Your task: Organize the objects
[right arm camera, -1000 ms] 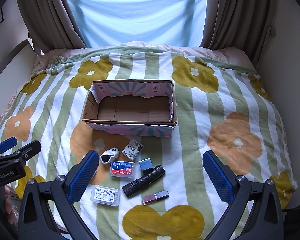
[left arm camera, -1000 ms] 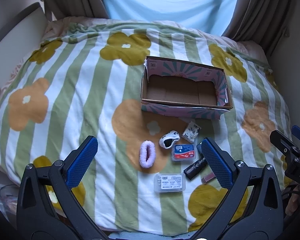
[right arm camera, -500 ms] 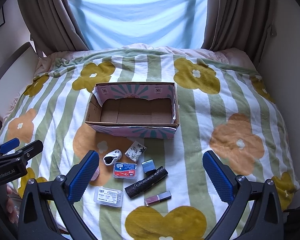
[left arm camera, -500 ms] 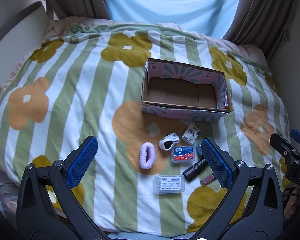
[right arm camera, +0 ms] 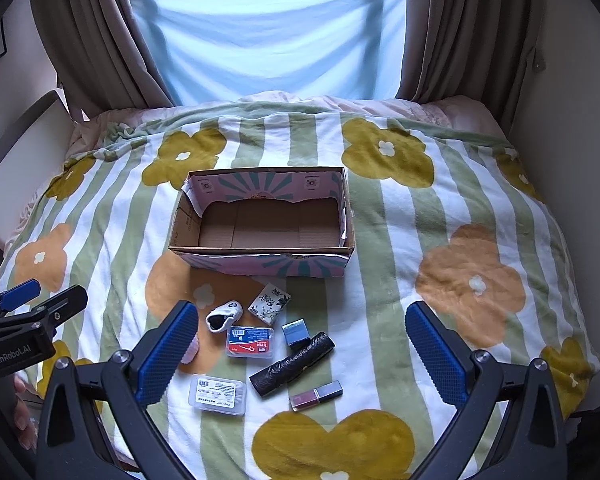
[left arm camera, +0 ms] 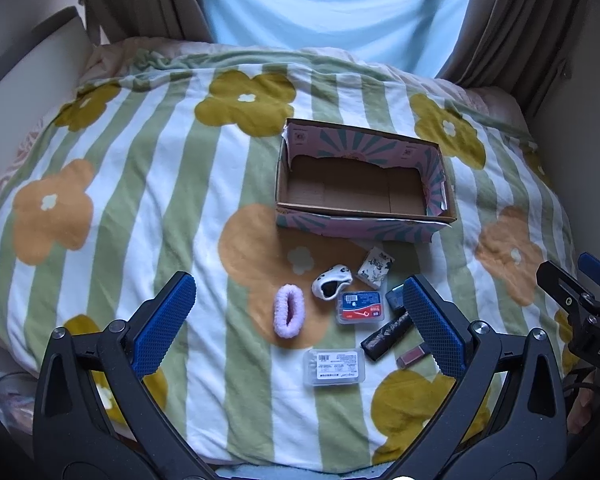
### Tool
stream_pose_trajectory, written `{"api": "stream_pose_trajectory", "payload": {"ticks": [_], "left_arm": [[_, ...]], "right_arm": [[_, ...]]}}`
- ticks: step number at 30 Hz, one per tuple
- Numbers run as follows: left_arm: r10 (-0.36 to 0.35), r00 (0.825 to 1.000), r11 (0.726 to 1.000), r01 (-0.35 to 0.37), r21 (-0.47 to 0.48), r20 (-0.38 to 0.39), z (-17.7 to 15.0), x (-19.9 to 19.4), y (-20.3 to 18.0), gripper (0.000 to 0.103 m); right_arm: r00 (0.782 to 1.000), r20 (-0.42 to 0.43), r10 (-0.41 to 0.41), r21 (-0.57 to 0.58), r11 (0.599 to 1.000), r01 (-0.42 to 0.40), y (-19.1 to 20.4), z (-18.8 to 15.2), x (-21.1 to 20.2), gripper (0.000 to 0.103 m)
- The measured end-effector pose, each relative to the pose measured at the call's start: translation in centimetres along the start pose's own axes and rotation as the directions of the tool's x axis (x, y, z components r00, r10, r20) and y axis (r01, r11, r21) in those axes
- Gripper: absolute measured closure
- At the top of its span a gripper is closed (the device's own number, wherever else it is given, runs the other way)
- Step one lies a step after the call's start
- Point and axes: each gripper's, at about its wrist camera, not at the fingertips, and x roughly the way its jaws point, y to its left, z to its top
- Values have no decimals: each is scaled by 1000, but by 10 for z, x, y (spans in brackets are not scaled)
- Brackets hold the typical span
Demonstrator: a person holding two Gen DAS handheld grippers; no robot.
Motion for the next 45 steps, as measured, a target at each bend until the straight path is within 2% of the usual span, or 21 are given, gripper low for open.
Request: {"api": "stream_pose_trajectory", "payload": {"ticks": [7,13,20,25,29,34,39,43,45], "left_arm": [[-33,999,999,34,40,-23,-3,4,1,0],[-65,996,993,71,94,-59,-12,19,1,0],[-79,989,976,102,190,-123,-29,60,8,0],[-92,984,944,134,300,-152,-47,103,12,1],[-111,978,892,176,416,-177,-66,140,14,1],[-128,971,790,223,571,-203,-88,180,15,1],[-163,957,695,284,660,-240,-99,217,16,1],[-185,951,606,310,733,-249,-107,239,12,1],[-191,949,581,316,750,-252,-109,250,10,1]], "right_arm": [[1000,-11,-25,83,996,26,-8,-12,5,1],[997,-66,-45,141,989,54,-11,-31,24,1],[989,-129,-69,197,976,94,-10,-58,67,4],[982,-180,-65,227,968,106,-7,-77,111,14],[975,-216,-57,246,963,111,-5,-93,146,21],[966,-253,-46,283,952,119,-6,-111,183,28],[956,-288,-48,311,940,141,-8,-122,214,34],[947,-315,-58,311,937,161,-4,-128,234,42],[942,-329,-63,316,933,172,-2,-131,242,45]]}}
